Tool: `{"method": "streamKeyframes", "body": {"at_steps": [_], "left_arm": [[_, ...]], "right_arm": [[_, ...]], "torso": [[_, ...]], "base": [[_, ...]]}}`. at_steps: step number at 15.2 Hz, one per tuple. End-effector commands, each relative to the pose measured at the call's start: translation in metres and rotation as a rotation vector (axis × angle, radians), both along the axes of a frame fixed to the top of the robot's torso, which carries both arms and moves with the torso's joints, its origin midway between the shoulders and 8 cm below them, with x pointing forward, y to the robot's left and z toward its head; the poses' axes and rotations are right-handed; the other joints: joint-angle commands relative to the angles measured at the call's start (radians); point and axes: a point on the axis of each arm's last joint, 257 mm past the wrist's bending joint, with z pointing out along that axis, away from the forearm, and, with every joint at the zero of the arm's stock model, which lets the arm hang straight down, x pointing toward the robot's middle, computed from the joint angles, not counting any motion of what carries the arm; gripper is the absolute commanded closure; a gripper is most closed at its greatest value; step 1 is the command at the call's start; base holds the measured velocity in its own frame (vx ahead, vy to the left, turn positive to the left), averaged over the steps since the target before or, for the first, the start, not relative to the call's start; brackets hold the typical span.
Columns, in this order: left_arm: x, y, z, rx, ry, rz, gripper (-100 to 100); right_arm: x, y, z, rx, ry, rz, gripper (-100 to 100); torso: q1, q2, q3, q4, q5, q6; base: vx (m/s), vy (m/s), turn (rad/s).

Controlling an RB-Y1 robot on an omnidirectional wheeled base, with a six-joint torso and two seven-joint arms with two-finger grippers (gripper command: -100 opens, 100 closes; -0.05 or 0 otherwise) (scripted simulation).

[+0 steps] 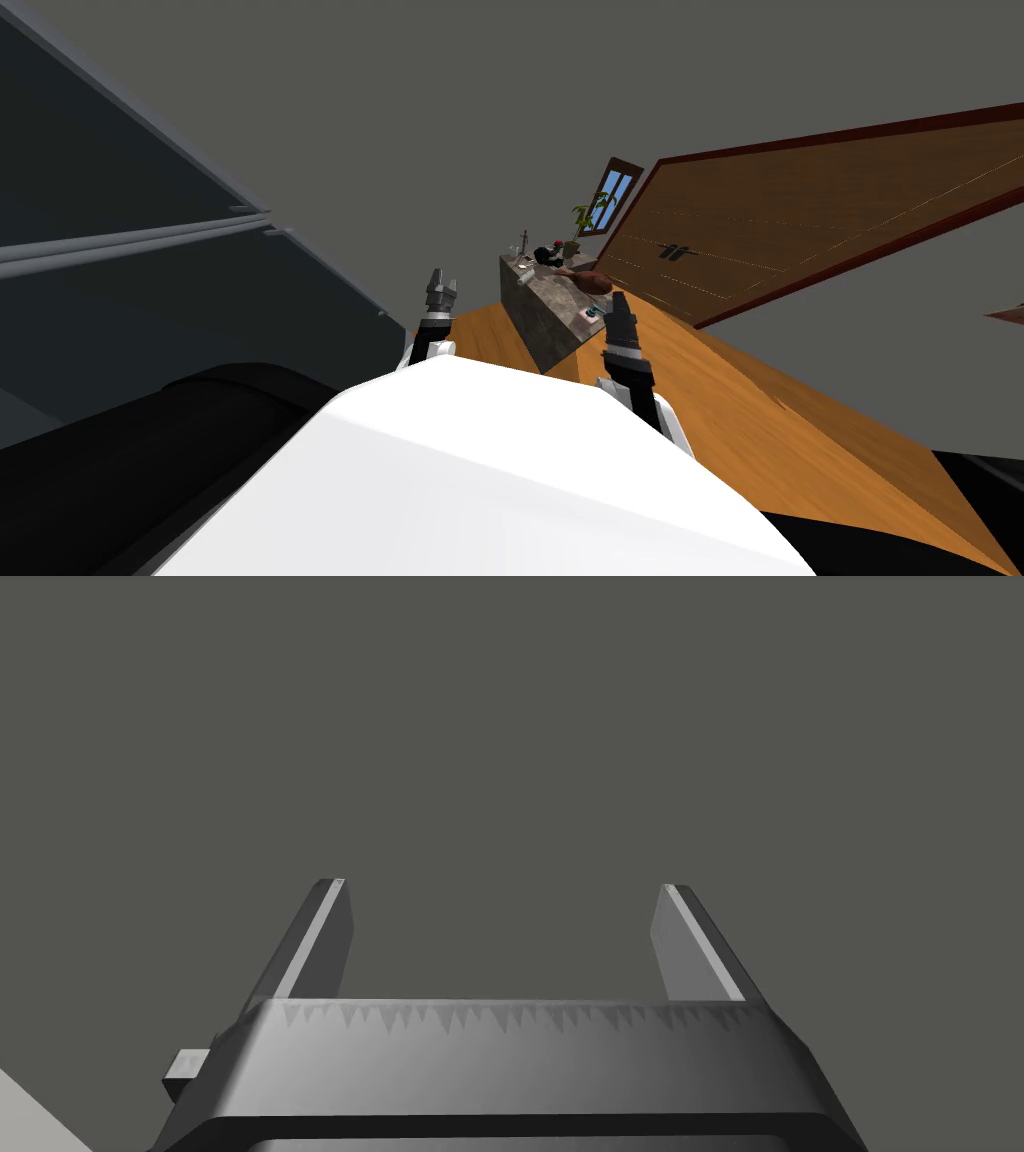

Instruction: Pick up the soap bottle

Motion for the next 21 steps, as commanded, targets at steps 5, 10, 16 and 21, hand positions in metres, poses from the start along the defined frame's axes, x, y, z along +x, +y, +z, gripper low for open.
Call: {"method": "streamKeyframes", "body": {"at_steps": [5, 10, 16, 21], "left_arm": [[0.000, 0.000, 0.000, 0.000, 0.000, 0.000, 0], [0.000, 0.000, 0.000, 0.000, 0.000, 0.000, 0], [0.000, 0.000, 0.000, 0.000, 0.000, 0.000, 0], [0.000, 0.000, 0.000, 0.000, 0.000, 0.000, 0]], "right_arm": [[0.002, 0.006, -0.013, -0.204, 0.040, 0.017, -100], [0.002, 0.009, -0.026, -0.368, 0.068, 0.033, -100], [0.002, 0.009, -0.049, -0.620, 0.105, 0.059, -100], [0.002, 0.007, -0.067, -0.808, 0.128, 0.090, -100]], "torso": [[0.000, 0.000, 0.000, 0.000, 0.000, 0.000], [0.000, 0.000, 0.000, 0.000, 0.000, 0.000], [0.000, 0.000, 0.000, 0.000, 0.000, 0.000], [0.000, -0.001, 0.000, 0.000, 0.000, 0.000]], "base": [[0.008, 0.017, -0.020], [0.008, 0.018, -0.013], [0.009, 0.016, -0.009], [0.011, 0.018, -0.005]]}}
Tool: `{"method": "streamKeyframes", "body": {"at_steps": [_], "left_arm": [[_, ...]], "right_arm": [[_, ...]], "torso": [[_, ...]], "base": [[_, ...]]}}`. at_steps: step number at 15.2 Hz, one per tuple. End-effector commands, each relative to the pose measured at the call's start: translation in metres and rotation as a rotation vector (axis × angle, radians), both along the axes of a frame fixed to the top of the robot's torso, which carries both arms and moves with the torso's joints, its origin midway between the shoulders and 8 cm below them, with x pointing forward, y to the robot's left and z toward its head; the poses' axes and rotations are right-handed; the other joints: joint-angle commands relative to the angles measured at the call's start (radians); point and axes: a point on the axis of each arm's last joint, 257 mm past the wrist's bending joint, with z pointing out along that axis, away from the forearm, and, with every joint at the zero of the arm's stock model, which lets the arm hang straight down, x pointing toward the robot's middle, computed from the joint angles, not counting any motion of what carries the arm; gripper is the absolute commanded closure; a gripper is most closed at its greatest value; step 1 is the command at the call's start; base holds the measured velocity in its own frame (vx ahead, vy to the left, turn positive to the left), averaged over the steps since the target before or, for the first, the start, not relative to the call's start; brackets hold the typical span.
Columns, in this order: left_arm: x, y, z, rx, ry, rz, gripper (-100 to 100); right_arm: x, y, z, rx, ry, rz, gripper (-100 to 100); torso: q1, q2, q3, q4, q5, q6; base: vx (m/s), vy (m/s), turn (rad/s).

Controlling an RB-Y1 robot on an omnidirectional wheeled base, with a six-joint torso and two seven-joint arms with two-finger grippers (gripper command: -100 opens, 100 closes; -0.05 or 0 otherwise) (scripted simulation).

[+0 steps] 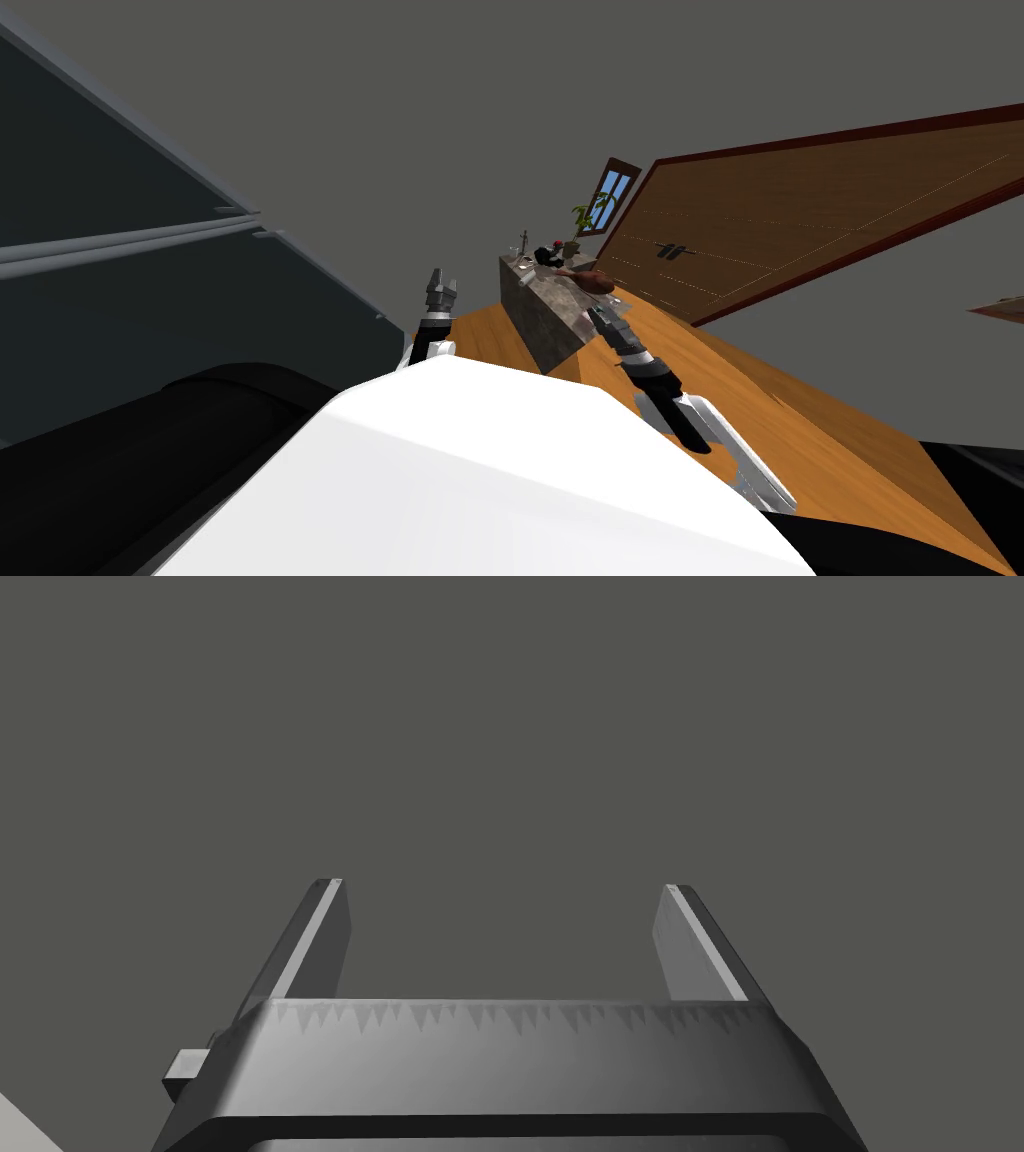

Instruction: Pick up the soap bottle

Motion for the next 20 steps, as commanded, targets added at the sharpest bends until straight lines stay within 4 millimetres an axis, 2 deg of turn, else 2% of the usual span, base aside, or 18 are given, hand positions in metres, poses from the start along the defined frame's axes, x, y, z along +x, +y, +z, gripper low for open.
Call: {"method": "streamKeyframes", "body": {"at_steps": [1, 2, 4, 5, 7, 8, 13, 14, 16, 17, 20], "left_arm": [[0.000, 0.000, 0.000, 0.000, 0.000, 0.000, 0], [0.000, 0.000, 0.000, 0.000, 0.000, 0.000, 0], [0.000, 0.000, 0.000, 0.000, 0.000, 0.000, 0], [0.000, 0.000, 0.000, 0.000, 0.000, 0.000, 0], [0.000, 0.000, 0.000, 0.000, 0.000, 0.000, 0], [0.000, 0.000, 0.000, 0.000, 0.000, 0.000, 0], [0.000, 0.000, 0.000, 0.000, 0.000, 0.000, 0], [0.000, 0.000, 0.000, 0.000, 0.000, 0.000, 0], [0.000, 0.000, 0.000, 0.000, 0.000, 0.000, 0], [0.000, 0.000, 0.000, 0.000, 0.000, 0.000, 0], [0.000, 0.000, 0.000, 0.000, 0.000, 0.000, 0]], "right_arm": [[-0.001, 0.000, -0.008, -0.079, 0.011, 0.020, -100], [-0.001, -0.004, -0.017, -0.147, 0.018, 0.023, -100], [-0.001, -0.003, -0.017, -0.176, 0.024, 0.041, -100], [-0.002, -0.007, -0.026, -0.249, 0.032, 0.049, -100], [-0.002, -0.006, -0.027, -0.272, 0.036, 0.064, -100], [-0.003, -0.011, -0.036, -0.347, 0.044, 0.074, -100], [-0.004, -0.015, -0.045, -0.463, 0.059, 0.115, -100], [-0.005, -0.022, -0.054, -0.538, 0.067, 0.129, -100], [-0.005, -0.022, -0.054, -0.558, 0.070, 0.142, -100], [-0.006, -0.029, -0.062, -0.632, 0.078, 0.159, -100], [-0.007, -0.037, -0.070, -0.732, 0.089, 0.195, -100]], "torso": [[0.000, 0.000, 0.000, 0.000, 0.000, 0.000], [0.000, 0.000, 0.000, 0.000, 0.000, 0.000], [0.000, 0.000, 0.000, 0.000, 0.000, 0.000], [0.000, 0.000, 0.000, 0.000, 0.000, 0.000], [0.000, 0.000, 0.000, 0.000, 0.000, 0.000], [0.000, 0.000, 0.000, 0.000, 0.000, 0.000], [0.000, 0.000, 0.000, 0.000, 0.000, 0.000], [0.000, 0.000, 0.000, 0.000, 0.000, 0.000], [0.000, 0.000, 0.000, 0.000, 0.000, 0.000], [0.000, 0.000, 0.000, 0.000, 0.000, 0.000], [0.000, -0.001, 0.000, 0.000, 0.000, 0.000]], "base": [[0.010, 0.016, -0.002], [0.014, 0.020, -0.002], [0.011, 0.018, -0.001], [0.011, 0.016, 0.003], [0.010, 0.014, 0.001], [0.010, 0.013, 0.005], [0.009, 0.014, 0.004], [0.011, 0.014, 0.009], [0.012, 0.014, 0.006], [0.011, 0.013, 0.011], [0.015, 0.018, 0.015]]}}
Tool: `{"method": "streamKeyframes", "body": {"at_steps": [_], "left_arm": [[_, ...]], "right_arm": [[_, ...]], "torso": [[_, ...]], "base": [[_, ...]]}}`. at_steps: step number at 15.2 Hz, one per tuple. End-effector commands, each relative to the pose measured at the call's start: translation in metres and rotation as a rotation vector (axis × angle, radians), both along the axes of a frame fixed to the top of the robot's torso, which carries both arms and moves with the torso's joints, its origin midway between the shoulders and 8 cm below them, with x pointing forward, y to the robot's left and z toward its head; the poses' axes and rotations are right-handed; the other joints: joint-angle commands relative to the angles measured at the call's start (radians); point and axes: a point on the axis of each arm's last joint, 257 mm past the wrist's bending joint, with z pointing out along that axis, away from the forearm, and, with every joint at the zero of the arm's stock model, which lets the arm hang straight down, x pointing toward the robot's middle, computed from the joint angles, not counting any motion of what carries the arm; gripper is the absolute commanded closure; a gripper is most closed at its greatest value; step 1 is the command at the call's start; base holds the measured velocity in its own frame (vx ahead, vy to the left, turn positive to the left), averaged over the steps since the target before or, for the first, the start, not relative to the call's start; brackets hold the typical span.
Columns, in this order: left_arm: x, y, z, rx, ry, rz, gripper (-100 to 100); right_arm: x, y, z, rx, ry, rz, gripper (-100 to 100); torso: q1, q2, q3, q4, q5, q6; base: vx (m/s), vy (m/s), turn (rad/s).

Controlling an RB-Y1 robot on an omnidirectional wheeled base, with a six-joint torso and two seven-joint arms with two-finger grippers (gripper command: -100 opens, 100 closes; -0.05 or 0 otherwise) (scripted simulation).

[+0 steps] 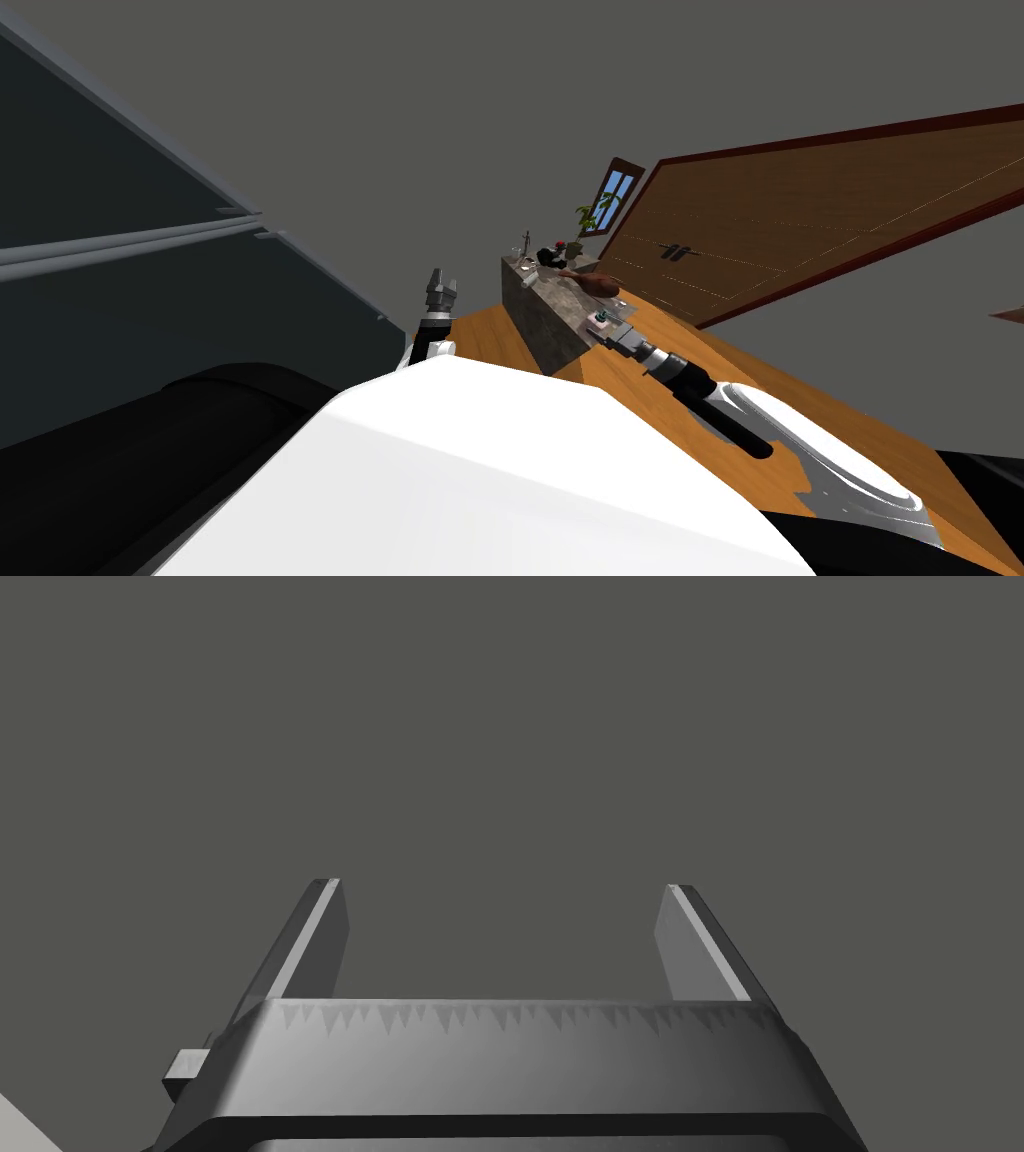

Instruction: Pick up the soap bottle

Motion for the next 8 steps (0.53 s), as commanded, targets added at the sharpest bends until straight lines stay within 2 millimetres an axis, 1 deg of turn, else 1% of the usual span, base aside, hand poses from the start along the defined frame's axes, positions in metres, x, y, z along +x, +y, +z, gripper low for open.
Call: {"method": "streamKeyframes", "body": {"at_steps": [1, 2, 4, 5, 7, 8], "left_arm": [[0.000, 0.000, 0.000, 0.000, 0.000, 0.000, 0], [0.000, 0.000, 0.000, 0.000, 0.000, 0.000, 0], [0.000, 0.000, 0.000, 0.000, 0.000, 0.000, 0], [0.000, 0.000, 0.000, 0.000, 0.000, 0.000, 0], [0.000, 0.000, 0.000, 0.000, 0.000, 0.000, 0], [0.000, 0.000, 0.000, 0.000, 0.000, 0.000, 0]], "right_arm": [[0.000, -0.002, -0.002, -0.050, 0.007, 0.023, -100], [-0.002, -0.011, -0.010, -0.117, 0.015, 0.039, -100], [-0.001, -0.011, -0.009, -0.140, 0.020, 0.054, -100], [-0.002, -0.020, -0.016, -0.210, 0.029, 0.074, -100], [-0.002, -0.020, -0.016, -0.227, 0.033, 0.086, -100], [-0.003, -0.030, -0.022, -0.296, 0.042, 0.107, -100]], "torso": [[0.000, 0.000, 0.000, 0.000, 0.000, 0.000], [0.000, 0.000, 0.000, 0.000, 0.000, 0.000], [0.000, 0.000, 0.000, 0.000, 0.000, 0.000], [0.000, 0.000, 0.000, 0.000, 0.000, 0.000], [0.000, 0.000, 0.000, 0.000, 0.000, 0.000], [0.000, 0.000, 0.000, 0.000, 0.000, 0.000]], "base": [[0.011, 0.011, 0.002], [0.012, 0.013, 0.012], [0.010, 0.011, 0.012], [0.011, 0.011, 0.018], [0.010, 0.011, 0.012], [0.011, 0.010, 0.019]]}}
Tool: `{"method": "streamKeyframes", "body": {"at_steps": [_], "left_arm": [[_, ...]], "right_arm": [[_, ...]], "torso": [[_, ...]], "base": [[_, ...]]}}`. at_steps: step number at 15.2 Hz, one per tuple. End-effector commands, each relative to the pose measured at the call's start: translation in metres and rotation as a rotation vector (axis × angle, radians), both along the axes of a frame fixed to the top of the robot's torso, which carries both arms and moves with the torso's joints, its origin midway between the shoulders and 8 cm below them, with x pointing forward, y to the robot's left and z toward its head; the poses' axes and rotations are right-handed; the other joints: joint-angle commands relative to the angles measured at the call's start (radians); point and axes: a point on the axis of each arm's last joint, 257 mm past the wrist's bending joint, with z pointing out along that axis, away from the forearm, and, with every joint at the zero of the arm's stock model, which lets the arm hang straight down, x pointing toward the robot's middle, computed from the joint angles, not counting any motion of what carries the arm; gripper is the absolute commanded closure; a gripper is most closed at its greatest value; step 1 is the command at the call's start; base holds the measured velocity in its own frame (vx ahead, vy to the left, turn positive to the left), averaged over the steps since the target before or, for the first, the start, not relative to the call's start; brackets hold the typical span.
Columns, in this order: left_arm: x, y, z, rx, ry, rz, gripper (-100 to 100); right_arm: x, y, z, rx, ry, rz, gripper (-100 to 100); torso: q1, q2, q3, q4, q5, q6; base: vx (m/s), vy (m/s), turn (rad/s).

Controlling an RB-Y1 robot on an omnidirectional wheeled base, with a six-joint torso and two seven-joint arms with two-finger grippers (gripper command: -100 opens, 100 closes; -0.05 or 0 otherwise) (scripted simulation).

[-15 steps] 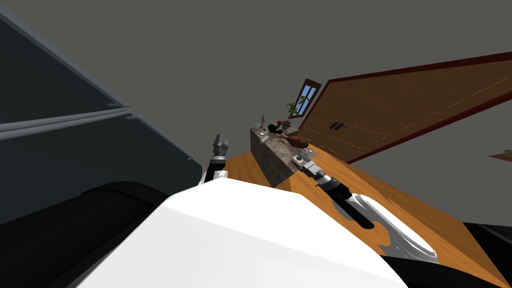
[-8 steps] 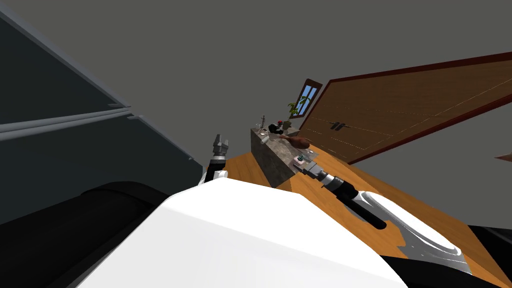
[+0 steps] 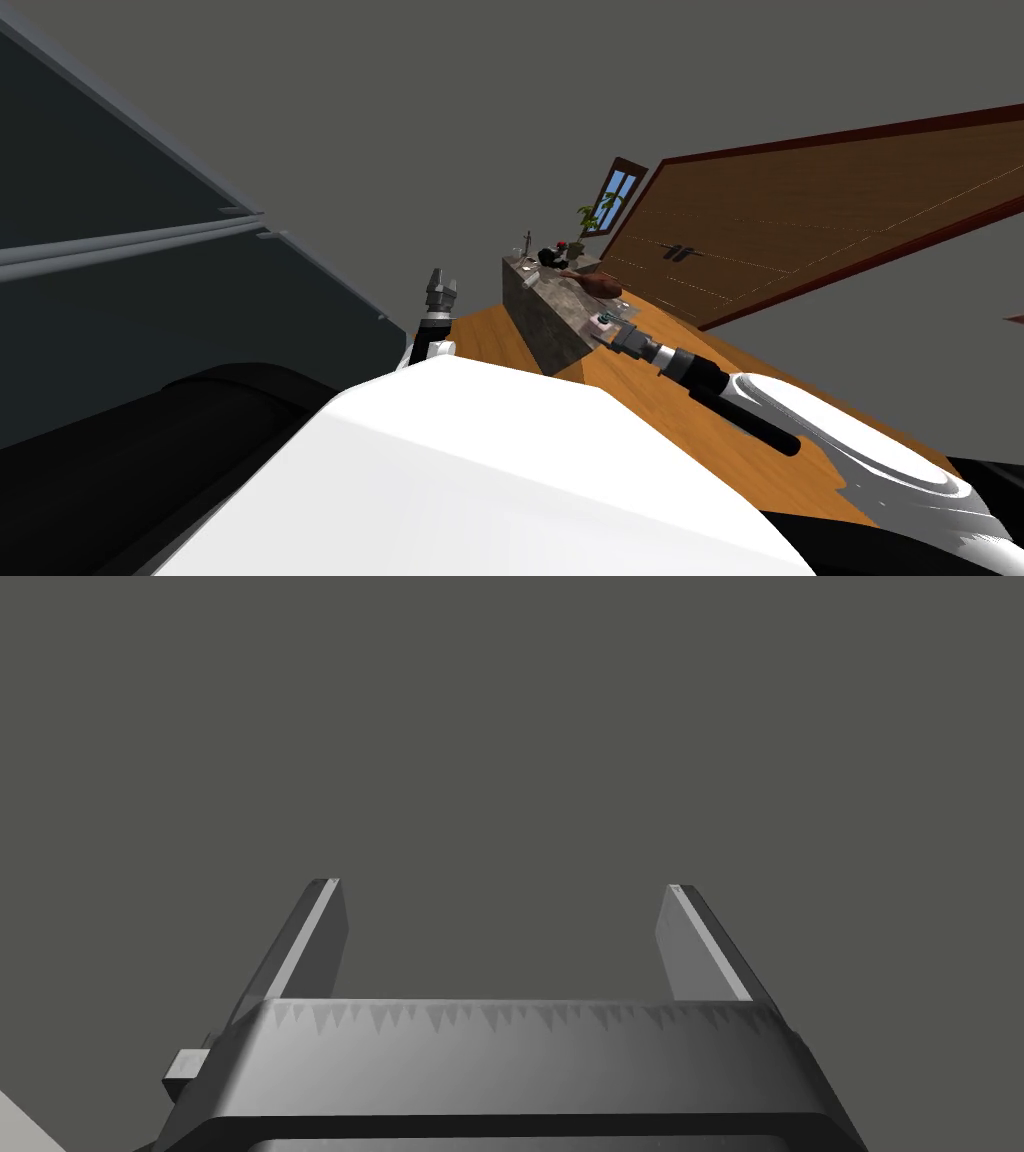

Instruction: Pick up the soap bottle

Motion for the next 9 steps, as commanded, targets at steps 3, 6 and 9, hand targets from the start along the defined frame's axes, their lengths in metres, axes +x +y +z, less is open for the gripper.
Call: {"method": "streamKeyframes", "body": {"at_steps": [3, 6, 9], "left_arm": [[0.000, 0.000, 0.000, 0.000, 0.000, 0.000, 0], [0.000, 0.000, 0.000, 0.000, 0.000, 0.000, 0], [0.000, 0.000, 0.000, 0.000, 0.000, 0.000, 0]], "right_arm": [[-0.001, -0.017, -0.008, -0.144, 0.022, 0.057, -100], [-0.001, -0.027, -0.011, -0.230, 0.037, 0.093, -100], [-0.001, -0.038, -0.014, -0.308, 0.050, 0.125, -100]], "torso": [[0.000, 0.000, 0.000, 0.000, 0.000, 0.000], [0.000, 0.000, 0.000, 0.000, 0.000, 0.000], [0.000, 0.000, 0.000, 0.000, 0.000, 0.000]], "base": [[0.015, 0.015, 0.025], [0.011, 0.009, 0.017], [0.011, 0.008, 0.020]]}}
